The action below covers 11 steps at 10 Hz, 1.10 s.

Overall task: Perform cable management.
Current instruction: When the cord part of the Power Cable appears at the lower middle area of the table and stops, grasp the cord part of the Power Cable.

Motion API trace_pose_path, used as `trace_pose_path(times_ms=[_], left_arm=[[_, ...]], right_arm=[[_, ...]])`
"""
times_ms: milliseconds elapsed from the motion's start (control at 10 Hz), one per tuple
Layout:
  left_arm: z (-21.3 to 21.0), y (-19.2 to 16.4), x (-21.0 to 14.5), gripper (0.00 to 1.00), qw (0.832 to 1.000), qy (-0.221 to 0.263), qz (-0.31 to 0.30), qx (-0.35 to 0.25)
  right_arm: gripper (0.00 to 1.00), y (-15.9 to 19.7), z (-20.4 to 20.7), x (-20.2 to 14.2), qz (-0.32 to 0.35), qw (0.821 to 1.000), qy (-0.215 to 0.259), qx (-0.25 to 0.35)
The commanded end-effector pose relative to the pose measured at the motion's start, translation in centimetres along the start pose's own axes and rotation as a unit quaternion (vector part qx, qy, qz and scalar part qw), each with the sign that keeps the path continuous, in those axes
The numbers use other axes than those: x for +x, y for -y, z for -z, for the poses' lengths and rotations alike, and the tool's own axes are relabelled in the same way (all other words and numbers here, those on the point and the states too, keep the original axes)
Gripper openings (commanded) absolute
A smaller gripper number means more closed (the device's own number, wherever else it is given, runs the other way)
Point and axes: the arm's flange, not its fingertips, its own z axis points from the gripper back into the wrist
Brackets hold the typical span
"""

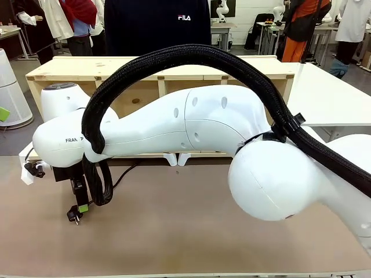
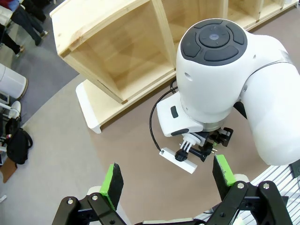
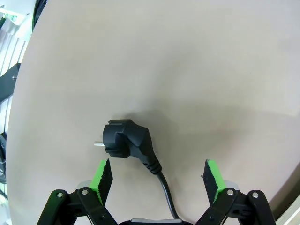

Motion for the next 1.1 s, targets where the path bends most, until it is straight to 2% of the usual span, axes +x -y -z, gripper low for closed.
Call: trace_pose_path(times_ms=[0, 400, 500, 700, 800, 1000], left_arm=[[-0.07, -0.06, -0.04, 1.00, 1.000, 0.001, -0.001, 0.000], [-0.07, -0.06, -0.04, 1.00, 1.000, 0.001, -0.001, 0.000], [-0.07, -0.06, -0.04, 1.00, 1.000, 0.001, -0.001, 0.000], [-0.07, -0.06, -0.04, 1.00, 1.000, 0.001, -0.001, 0.000], [-0.07, -0.06, -0.04, 1.00, 1.000, 0.001, -0.001, 0.000], [-0.07, -0.06, -0.04, 1.00, 1.000, 0.001, -0.001, 0.000]], right_arm=[[1.00, 1.51, -0.22, 0.69, -0.015, 1.000, -0.012, 0.007], [1.00, 2.01, 0.25, 0.71, -0.021, 0.999, -0.030, 0.017], [0.98, 2.12, 0.34, 0.54, -0.025, 0.999, -0.035, 0.013], [0.82, 2.27, 0.36, 0.40, -0.026, 0.999, -0.035, 0.009], [0.78, 2.37, 0.34, 0.36, -0.025, 0.999, -0.036, 0.008], [0.78, 2.40, 0.41, 0.58, -0.023, 0.999, -0.043, 0.010]])
